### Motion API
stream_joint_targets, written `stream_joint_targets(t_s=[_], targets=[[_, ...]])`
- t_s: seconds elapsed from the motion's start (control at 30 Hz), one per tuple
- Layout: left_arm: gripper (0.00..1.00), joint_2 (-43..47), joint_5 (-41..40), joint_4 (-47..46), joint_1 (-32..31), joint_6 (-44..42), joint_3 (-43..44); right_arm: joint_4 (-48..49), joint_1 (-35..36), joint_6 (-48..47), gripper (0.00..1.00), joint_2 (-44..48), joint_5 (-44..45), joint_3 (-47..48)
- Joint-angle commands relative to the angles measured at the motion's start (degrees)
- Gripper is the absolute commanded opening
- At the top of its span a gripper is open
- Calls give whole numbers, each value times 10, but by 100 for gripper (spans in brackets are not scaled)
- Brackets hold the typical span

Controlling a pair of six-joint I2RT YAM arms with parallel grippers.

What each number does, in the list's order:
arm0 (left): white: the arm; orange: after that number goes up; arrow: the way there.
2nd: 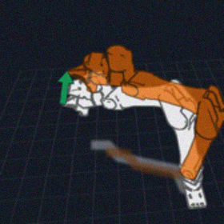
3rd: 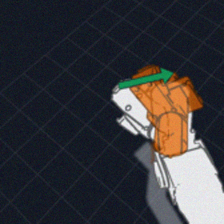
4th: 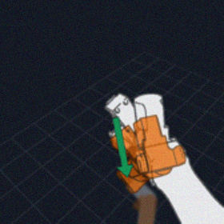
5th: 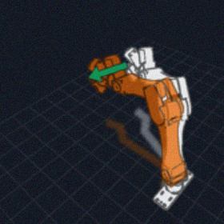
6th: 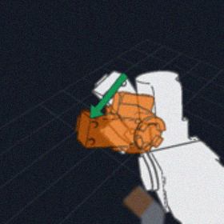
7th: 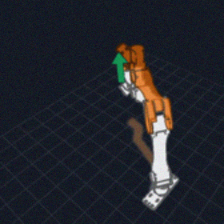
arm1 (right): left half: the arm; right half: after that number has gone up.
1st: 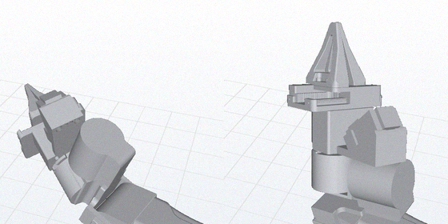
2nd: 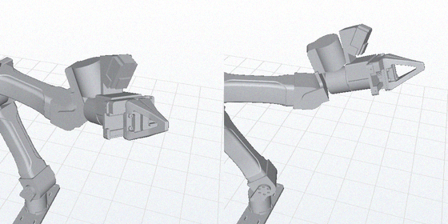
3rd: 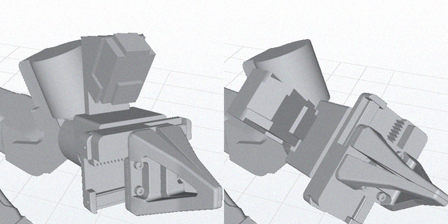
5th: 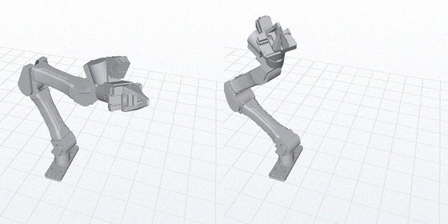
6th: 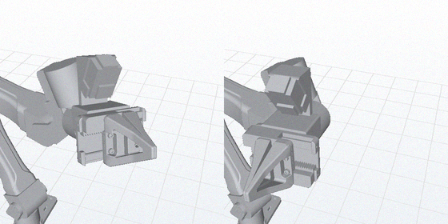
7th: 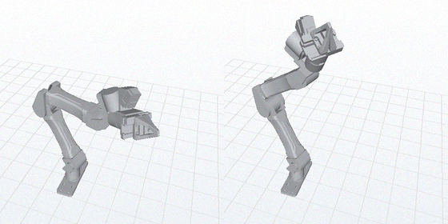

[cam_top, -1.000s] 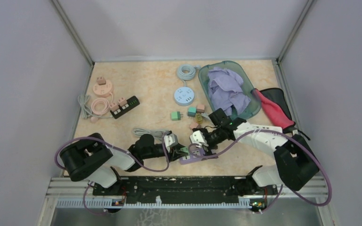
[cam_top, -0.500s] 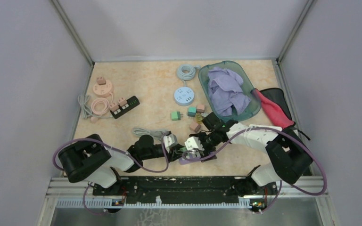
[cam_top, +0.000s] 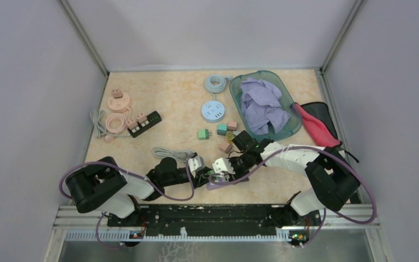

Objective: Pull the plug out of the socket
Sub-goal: Remove the plug from the socket.

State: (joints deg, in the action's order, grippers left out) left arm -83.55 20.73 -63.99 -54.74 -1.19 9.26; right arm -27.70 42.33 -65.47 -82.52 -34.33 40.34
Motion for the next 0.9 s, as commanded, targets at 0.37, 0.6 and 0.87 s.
stream_joint_targets(t_s=[0.37,0.6,0.87], targets=[[0,-54,-36,-57,-50,-15,46,20,8,38,8,7,-18,44],[0,-61,-44,-11,-62,-26,80,20,8,38,0,12,-19,45],[0,-26,-76,-44,-60,-1,47,19,7,36,0,14,-16,45]])
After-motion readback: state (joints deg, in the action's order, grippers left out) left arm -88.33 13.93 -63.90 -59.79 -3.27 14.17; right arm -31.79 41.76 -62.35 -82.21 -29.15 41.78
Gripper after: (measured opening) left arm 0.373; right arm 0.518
